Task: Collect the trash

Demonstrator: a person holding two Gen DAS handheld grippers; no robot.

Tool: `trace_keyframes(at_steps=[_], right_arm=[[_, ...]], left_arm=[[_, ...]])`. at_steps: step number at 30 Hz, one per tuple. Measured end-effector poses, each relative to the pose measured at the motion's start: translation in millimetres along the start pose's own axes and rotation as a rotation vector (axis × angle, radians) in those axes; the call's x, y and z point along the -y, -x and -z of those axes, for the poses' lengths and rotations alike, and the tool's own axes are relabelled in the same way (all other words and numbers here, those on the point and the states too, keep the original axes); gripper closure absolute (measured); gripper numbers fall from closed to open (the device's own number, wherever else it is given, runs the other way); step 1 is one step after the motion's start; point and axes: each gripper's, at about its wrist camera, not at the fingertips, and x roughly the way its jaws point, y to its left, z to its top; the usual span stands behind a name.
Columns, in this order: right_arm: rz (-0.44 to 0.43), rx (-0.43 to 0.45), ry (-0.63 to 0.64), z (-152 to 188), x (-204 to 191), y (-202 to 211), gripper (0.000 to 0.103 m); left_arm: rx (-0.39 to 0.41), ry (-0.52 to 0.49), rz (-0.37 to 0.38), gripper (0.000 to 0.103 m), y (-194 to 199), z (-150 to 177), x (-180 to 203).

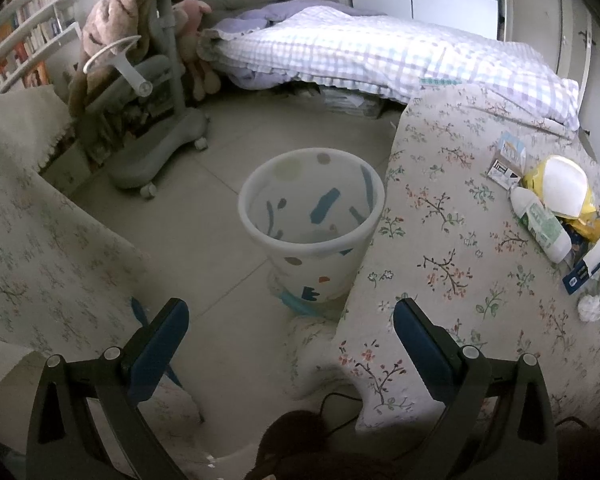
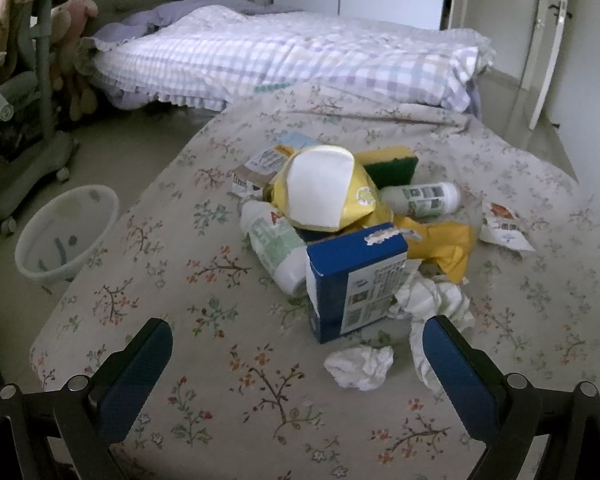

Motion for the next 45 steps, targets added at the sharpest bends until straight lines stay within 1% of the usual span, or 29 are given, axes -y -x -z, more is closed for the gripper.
trace_keyframes(at_steps=[24, 45], right_arm=[[0.002, 0.001, 0.002, -0.5, -1.5, 0.1, 0.000], [0.007, 0.006, 0.042, -1.6, -8.4, 3.7, 0.000]], left_arm=[[0.000, -0.002, -0.001, 0.000, 0.7, -1.6, 0.1], [0.009, 0.002, -0.008, 0.000, 3.5, -1.9, -4.1]])
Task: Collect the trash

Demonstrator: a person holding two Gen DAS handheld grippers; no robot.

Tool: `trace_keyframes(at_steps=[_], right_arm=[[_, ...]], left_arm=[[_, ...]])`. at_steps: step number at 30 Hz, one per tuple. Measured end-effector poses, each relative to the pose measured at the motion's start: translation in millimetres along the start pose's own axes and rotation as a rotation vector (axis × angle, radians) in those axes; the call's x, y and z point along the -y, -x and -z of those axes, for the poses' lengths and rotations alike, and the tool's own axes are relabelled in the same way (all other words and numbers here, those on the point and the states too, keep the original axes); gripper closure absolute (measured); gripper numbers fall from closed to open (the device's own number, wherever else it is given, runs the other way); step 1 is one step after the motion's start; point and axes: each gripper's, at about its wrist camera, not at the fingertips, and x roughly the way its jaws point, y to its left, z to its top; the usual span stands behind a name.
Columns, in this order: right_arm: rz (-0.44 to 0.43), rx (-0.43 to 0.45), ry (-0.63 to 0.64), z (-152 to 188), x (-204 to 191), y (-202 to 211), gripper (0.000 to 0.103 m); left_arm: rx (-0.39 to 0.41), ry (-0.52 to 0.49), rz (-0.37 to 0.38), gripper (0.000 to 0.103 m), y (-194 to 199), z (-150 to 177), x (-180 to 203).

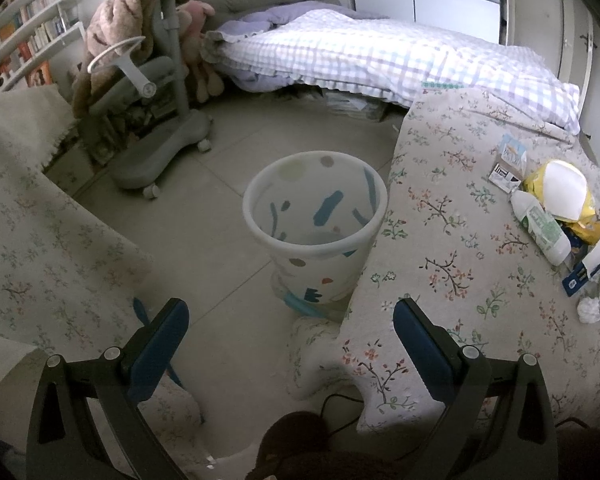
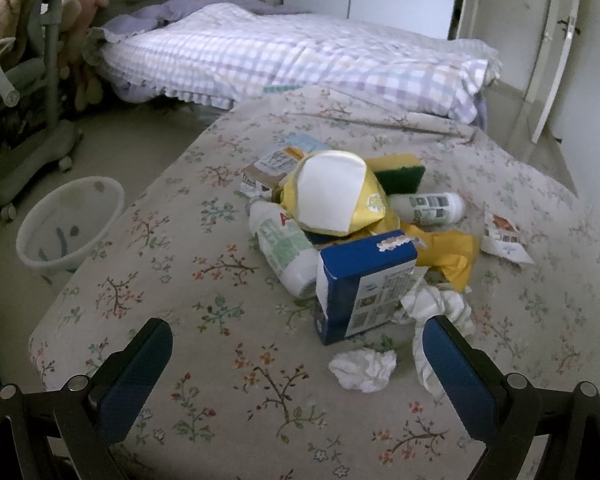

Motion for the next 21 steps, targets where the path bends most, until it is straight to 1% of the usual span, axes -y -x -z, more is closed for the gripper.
trace_keyframes(at_steps=[13, 17, 21], right_arm=[[-0.020, -0.016, 0.014, -1.3, -2.9, -3.9, 0.000], [-0.045, -0.028, 0.019, -3.2, -0.8, -5.5, 0.000], [-0.077, -0.052, 0.010, -6.0, 7.2, -8.5, 0.000]], left_arm=[[-0.015, 0.000, 0.022, 0.000, -3.4, -2.4, 3.0], [-0.031, 0.006, 0.063, 0.000, -7.2, -2.1, 2.6], [-0.071, 0.020, 0.120, 0.000, -16.3, -6.0, 2.0]])
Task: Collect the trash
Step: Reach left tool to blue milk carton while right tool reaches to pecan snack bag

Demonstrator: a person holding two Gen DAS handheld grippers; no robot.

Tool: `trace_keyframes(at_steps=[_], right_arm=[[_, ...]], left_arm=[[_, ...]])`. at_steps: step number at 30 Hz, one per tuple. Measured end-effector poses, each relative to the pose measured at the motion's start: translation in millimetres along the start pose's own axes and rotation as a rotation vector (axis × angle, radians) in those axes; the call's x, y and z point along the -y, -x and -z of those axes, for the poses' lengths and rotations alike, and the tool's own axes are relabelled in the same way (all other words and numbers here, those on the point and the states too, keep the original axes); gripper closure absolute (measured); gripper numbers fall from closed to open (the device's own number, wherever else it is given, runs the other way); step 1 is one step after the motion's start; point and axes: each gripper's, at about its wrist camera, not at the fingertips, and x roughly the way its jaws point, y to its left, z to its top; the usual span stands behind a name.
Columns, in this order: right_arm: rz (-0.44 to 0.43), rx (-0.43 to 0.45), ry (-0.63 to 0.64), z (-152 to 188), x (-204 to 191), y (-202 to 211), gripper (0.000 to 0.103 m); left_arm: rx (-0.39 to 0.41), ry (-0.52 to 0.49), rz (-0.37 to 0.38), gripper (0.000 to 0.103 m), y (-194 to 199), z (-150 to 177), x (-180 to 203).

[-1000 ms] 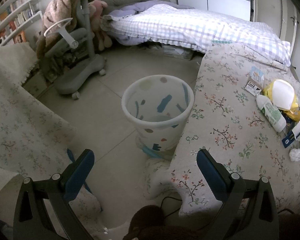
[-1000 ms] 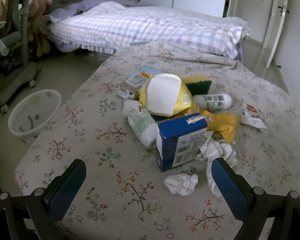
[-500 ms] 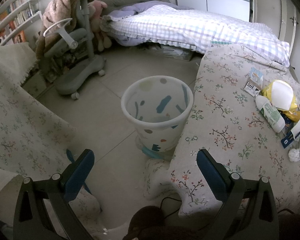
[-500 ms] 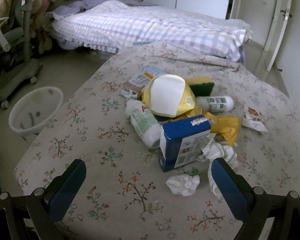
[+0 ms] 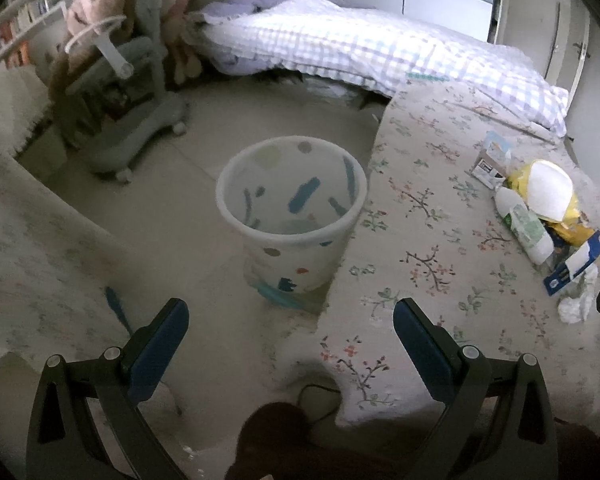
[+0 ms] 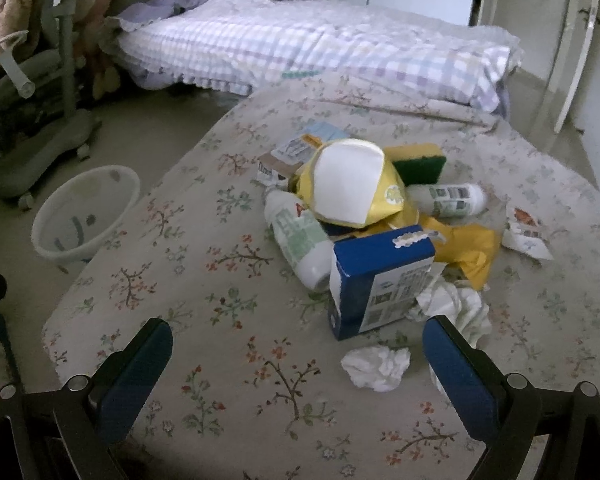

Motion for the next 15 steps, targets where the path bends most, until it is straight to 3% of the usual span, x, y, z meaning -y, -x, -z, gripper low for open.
trace_keyframes(at_steps=[7, 15], right_arm=[[-0.044, -0.066, -0.051, -12.2, 38.8, -5.7, 0.000], [0.002, -0.139, -0.162, -46.3, 125.6, -19.4, 0.000]], left_arm=[[-0.031, -0.129, 0.042, 0.000, -8.8, -23.6, 21.3], [-0.115, -0.293, 0.182, 0.000, -28.4, -78.3, 81.0]])
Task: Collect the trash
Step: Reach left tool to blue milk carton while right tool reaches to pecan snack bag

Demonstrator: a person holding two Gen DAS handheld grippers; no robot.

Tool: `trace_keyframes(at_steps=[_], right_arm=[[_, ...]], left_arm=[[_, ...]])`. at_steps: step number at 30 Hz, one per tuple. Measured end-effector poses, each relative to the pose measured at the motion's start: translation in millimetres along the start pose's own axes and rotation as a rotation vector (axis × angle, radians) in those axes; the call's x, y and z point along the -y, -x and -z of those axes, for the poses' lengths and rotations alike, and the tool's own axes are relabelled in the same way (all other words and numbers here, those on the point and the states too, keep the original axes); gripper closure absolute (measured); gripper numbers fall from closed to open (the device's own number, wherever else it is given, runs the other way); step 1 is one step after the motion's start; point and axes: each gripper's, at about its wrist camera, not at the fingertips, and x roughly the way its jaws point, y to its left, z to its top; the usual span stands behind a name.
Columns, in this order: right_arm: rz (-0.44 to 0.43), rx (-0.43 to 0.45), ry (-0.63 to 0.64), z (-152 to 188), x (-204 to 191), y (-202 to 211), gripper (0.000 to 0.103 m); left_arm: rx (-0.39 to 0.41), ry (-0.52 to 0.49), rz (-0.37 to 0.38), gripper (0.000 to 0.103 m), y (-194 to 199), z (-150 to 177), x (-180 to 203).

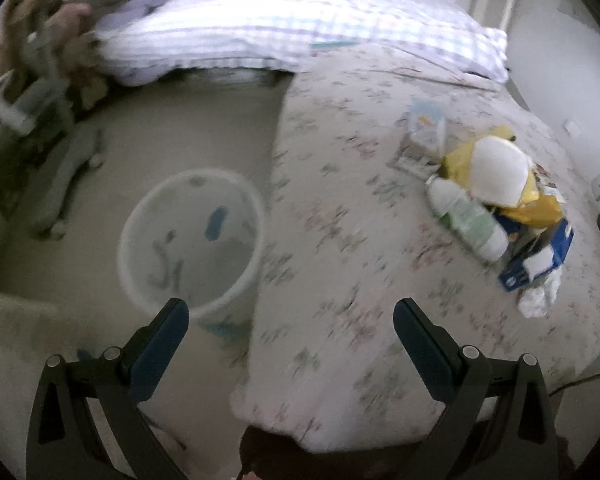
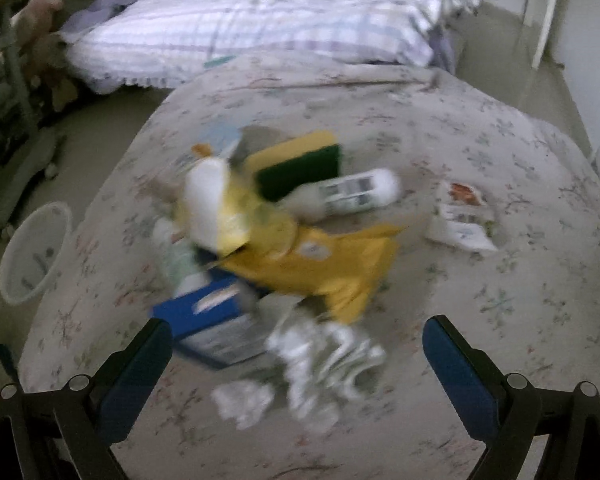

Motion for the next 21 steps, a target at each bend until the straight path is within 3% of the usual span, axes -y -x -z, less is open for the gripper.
trace_keyframes(at_steps=[5, 8, 15, 21], right_arm=[[0.008, -0.044, -0.037, -29.5, 34.1, -14.1, 0.002], [0.005, -0.075, -0.070, -43.5, 52.0, -33.3, 0.006], [-0.017, -0.166, -0.159, -62.0, 83.8, -82.8, 0.020], [-0.046, -0.203, -0.254, -72.5, 111.7, -104.2, 0.029]], left_arm=[[-0.018, -0.086, 0.003, 0.000, -29.6, -45.8, 33.1], [-0.035, -0.118, 0.044, 0.002, -55.3, -75.9, 53.6], [-0.056, -0.142, 0.143, 0.022, -97.9, -139.9, 88.9], [-0.128, -0.168, 0.173, 0.035, -137.2, -164.4, 119.2]])
